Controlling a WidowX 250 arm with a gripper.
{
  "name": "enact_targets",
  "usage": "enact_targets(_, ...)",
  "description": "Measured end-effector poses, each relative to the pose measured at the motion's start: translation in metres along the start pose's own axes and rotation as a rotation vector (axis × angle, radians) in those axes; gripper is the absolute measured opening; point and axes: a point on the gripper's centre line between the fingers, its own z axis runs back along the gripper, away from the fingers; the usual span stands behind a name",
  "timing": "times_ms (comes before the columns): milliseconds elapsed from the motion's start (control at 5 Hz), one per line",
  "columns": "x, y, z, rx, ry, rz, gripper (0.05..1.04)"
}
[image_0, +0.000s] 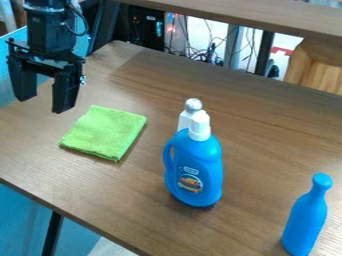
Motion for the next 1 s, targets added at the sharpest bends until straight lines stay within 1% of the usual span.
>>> enact_targets(200, 0.001, -0.001, -0.006, -0.006, 0.017, -0.002, 1.001)
enact_targets(400, 0.016, -0.004, -0.006, -0.06, -0.071, -0.087, 1.001)
enact_targets(600, 0.039, 0.009, -0.007, -0.046, -0.183, -0.101, 1.001)
enact_targets(800, 0.059, 0.012, -0.02, -0.027, -0.24, -0.099, 1.001)
enact_targets(1000, 0.077, 0.015, -0.041, -0.017, -0.261, -0.031, 1.001)
